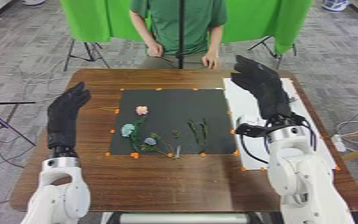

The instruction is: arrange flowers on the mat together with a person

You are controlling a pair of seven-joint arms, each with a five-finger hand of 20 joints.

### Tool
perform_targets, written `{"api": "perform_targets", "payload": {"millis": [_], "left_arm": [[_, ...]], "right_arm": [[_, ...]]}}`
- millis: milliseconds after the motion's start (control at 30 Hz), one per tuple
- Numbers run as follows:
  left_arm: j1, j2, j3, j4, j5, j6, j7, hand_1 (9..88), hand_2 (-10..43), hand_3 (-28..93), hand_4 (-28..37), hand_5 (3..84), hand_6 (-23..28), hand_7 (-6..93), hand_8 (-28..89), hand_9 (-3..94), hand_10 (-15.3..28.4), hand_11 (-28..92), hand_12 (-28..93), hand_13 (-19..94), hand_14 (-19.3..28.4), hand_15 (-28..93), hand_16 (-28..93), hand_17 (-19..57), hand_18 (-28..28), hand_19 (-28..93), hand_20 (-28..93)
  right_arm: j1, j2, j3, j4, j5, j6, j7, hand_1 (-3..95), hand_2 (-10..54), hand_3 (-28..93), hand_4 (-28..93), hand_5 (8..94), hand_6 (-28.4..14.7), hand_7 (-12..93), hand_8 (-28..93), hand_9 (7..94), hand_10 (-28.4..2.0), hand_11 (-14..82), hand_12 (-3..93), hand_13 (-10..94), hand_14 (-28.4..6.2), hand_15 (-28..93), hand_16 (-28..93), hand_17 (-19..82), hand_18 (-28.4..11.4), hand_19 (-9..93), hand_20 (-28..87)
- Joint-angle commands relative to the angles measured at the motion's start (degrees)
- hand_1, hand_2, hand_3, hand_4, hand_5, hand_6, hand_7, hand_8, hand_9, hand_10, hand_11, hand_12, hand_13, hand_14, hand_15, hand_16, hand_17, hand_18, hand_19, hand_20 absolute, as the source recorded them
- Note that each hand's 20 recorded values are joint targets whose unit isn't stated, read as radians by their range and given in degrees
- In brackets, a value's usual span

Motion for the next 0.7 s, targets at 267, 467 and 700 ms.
{"api": "perform_targets", "payload": {"millis": [267,467,700], "left_arm": [[4.2,-2.46,0.99,-2.79,4.74,-3.53,-1.53,23.2,4.4,68,-24.9,45.8,5.4,12.4,-7,44.4,13.5,17,13,36,17.3,14,1,5.4,11.6,10,16],[5.7,-2.68,-0.42,-4.33,8.55,-5.44,-4.83,23.3,4.3,68,-24.7,45.5,5.5,12.2,-7,44.2,13.6,17,13,35,17.9,15,1,4.5,12.2,10,17],[5.4,-2.45,-0.72,-5.15,9.17,-5.69,-6.15,24.1,4.7,67,-24.6,45.1,5.6,11.9,-7,43.8,13.5,17,13,34,18.4,15,1,4.0,12.7,11,17]], "right_arm": [[-13.8,-6.4,4.1,-4.6,13.9,-0.3,-5.2,10.2,5.4,72,-15,49.5,-1.2,8,-7,45.1,-14.1,5.5,14.8,37,-16.1,10,27,19,-16.6,14,31],[-14.2,-7.0,5.0,-4.5,11.8,-0.9,-6.8,9.6,5.5,73,-15,50.1,-1.2,9,-7,46.0,-14.1,5.6,14.8,38,-16.0,11,27,19,-16.6,14,31],[-13.6,-6.7,4.4,-4.6,12.5,-0.7,-6.2,9.5,5.6,73,-15,49.7,-1.1,9,-7,45.9,-14.0,5.7,14.8,38,-15.9,11,27,19,-16.5,13,31]]}}
